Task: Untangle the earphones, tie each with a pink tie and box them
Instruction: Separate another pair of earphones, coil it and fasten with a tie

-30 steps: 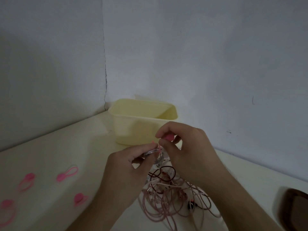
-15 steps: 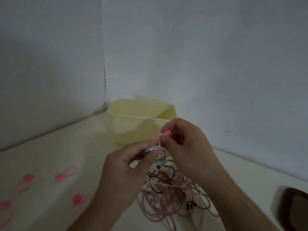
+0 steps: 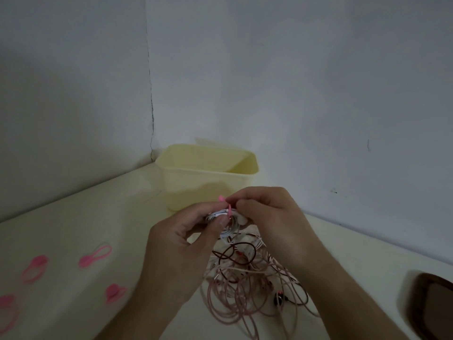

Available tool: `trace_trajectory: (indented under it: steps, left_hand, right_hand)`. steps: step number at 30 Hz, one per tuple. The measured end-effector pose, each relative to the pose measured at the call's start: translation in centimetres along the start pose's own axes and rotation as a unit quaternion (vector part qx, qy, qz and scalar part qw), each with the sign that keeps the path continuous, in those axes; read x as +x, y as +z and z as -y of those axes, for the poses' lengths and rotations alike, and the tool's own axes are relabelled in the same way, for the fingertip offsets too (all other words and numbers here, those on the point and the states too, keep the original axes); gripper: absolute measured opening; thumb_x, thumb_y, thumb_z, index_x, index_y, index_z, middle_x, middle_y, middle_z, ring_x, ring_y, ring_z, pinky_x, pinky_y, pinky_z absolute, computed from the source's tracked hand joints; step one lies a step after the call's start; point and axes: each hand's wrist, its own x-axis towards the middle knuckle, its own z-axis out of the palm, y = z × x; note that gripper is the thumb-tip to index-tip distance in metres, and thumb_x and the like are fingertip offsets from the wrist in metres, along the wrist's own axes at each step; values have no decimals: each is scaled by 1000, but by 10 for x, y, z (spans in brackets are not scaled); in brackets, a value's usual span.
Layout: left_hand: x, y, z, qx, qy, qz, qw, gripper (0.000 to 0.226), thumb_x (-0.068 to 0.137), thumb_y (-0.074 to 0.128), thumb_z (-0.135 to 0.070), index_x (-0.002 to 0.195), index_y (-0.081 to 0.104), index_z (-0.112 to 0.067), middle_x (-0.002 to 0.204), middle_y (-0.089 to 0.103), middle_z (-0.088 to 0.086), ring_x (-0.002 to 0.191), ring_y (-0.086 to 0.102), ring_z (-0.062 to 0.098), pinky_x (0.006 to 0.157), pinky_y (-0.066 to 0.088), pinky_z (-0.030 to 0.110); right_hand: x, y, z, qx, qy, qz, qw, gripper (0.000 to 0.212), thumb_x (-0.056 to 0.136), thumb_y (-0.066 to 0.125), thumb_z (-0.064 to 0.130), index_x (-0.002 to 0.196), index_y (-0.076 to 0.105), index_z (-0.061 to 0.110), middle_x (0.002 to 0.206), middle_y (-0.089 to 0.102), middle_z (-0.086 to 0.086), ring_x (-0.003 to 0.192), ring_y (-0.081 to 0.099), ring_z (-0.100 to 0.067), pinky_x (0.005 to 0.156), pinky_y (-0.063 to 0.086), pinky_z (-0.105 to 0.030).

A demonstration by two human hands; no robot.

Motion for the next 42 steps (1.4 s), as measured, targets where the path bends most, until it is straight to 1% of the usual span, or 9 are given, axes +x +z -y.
trace_trajectory:
  steps: [2,4,9,15,21,27,34,39,42]
  left_hand:
    - [2,-1,2,-18,-10,-2,1000,32,88,77,-9,103,81,-37,100,82,-9,95,79,17,89,60,40]
    - [2,-1,4,-27,-15,-2,1000,33,89,76,-4,102,82,-33,100,82,-5,96,79,20,90,60,42]
    - [2,1,3,-49,-40,5,998,27,88,77,-7,101,83,-30,97,82,-2,93,79,20,88,59,40]
    - [2,-1,-2,-12,-33,4,999,28,90,77,-9,100,83,-35,96,82,-7,92,78,18,86,59,39]
    - [3,-4,-3,62,-24,-3,998,23,87,80,-18,101,82,-37,95,80,-19,92,74,9,81,56,23]
    - [3,-2,-2,17,-38,-8,999,23,88,79,-11,102,82,-29,98,81,-12,95,78,12,87,60,32]
    - [4,-1,-1,-35,-55,-12,998,29,88,77,-1,98,83,-28,96,82,-5,92,79,15,84,60,24]
    - [5,-2,-3,-31,-68,-14,997,29,86,79,-6,97,83,-33,94,82,-6,91,79,15,81,59,22]
    - [6,-3,-4,-53,-83,-17,995,24,85,80,-5,97,85,-25,92,82,-2,89,79,17,79,59,21]
  right_hand:
    - [-1,0,1,0,2,25,1000,20,86,63,30,93,81,23,88,79,-1,89,75,-21,90,58,-57]
    - [-1,3,-1,-35,-1,34,999,8,89,70,24,92,77,25,88,79,3,87,76,-17,86,61,-53]
    - [-1,7,-4,-82,13,1,997,17,90,68,11,85,77,25,79,79,6,77,76,-14,78,62,-49]
    - [-1,12,-6,-91,20,-12,996,12,88,66,23,90,75,32,82,79,13,80,75,-10,81,62,-51]
    - [-2,15,-6,-100,14,-18,995,20,89,64,22,93,76,37,85,78,14,83,75,-9,81,63,-50]
    - [-1,18,-9,-90,9,-44,995,19,88,64,19,91,76,33,85,78,12,83,75,-9,80,62,-48]
    - [-2,22,-10,-94,7,-64,993,18,90,64,14,88,75,28,80,76,10,76,71,-10,74,61,-43]
    - [-3,24,-11,-87,9,-62,994,19,90,65,12,88,76,27,80,77,10,73,71,-10,67,59,-35]
    - [-3,23,-10,-79,16,-56,995,19,91,66,11,88,76,27,78,77,10,69,71,-8,64,57,-31]
